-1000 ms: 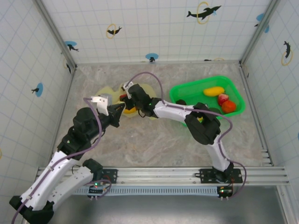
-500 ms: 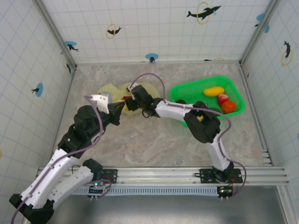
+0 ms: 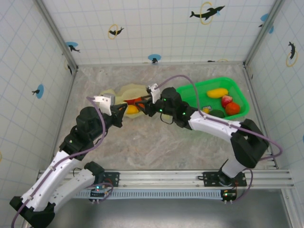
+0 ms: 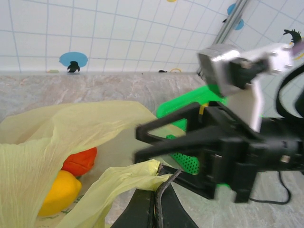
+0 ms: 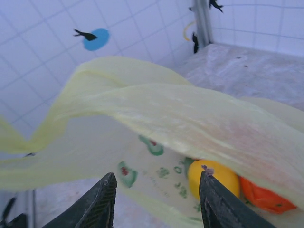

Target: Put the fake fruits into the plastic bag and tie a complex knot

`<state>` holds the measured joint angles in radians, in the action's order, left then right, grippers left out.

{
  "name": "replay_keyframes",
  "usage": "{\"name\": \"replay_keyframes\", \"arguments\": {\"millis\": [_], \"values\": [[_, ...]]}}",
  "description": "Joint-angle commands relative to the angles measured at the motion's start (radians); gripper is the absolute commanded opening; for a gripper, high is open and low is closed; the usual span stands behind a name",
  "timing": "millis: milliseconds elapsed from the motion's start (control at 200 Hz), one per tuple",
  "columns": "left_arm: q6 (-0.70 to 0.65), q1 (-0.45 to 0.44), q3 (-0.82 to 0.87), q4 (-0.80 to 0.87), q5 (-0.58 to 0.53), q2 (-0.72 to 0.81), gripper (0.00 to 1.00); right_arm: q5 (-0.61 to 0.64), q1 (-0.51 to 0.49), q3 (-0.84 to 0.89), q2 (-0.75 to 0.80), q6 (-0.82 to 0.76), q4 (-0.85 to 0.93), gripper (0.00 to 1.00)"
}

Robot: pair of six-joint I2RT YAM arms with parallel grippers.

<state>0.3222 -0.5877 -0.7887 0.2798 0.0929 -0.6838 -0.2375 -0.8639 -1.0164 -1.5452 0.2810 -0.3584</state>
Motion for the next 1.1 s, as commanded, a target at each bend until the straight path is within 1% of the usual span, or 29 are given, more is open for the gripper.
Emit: {"name": "replay_keyframes", "arguments": {"millis": [0,135,180,245,305,340,420,530,600,711,761,846,906,1036,1096], "values": [[0.009,0.009,-0.028,-0.012,0.009,-0.005,0.00,-0.123,0.025,0.086,0.122,0.040,-0.078,0.49],[0.012,0.008,-0.025,-0.021,0.020,-0.008,0.00,-0.135,0.082,0.167,0.279,0.059,-0.045,0.50],[0.014,0.009,-0.029,-0.022,0.025,-0.008,0.00,-0.136,0.121,0.197,0.328,0.071,-0.028,0.50],[0.013,0.009,-0.033,-0.024,0.032,-0.009,0.00,-0.129,0.204,0.242,0.394,0.093,-0.003,0.50],[0.013,0.008,-0.038,-0.022,0.036,-0.008,0.00,-0.090,0.277,0.282,0.445,0.106,0.042,0.51],[0.014,0.009,-0.040,-0.022,0.039,-0.008,0.00,-0.046,0.312,0.295,0.464,0.109,0.078,0.52],[0.010,0.009,-0.041,-0.022,0.039,-0.006,0.00,0.053,0.395,0.293,0.473,0.110,0.216,0.51],[0.005,0.009,-0.042,-0.022,0.050,-0.004,0.00,0.156,0.491,0.276,0.428,0.123,0.382,0.51],[0.006,0.008,-0.045,-0.024,0.062,-0.001,0.00,0.189,0.541,0.257,0.378,0.124,0.452,0.55],[0.008,0.007,-0.050,-0.024,0.072,0.003,0.00,0.349,0.564,0.157,0.265,0.115,0.617,0.60],[0.011,0.006,-0.048,-0.025,0.073,0.005,0.00,0.401,0.566,0.114,0.222,0.117,0.671,0.63],[0.011,0.004,-0.050,-0.026,0.069,0.009,0.00,0.497,0.577,0.064,0.167,0.139,0.737,0.66],[0.011,0.002,-0.057,-0.026,0.068,0.006,0.00,0.549,0.605,0.028,0.127,0.153,0.776,0.67],[0.017,-0.009,-0.060,-0.018,0.067,0.010,0.00,0.607,0.684,-0.020,0.052,0.100,0.786,0.70],[0.018,-0.012,-0.058,-0.018,0.065,0.014,0.00,0.588,0.734,-0.044,0.006,0.085,0.788,0.71]]}}
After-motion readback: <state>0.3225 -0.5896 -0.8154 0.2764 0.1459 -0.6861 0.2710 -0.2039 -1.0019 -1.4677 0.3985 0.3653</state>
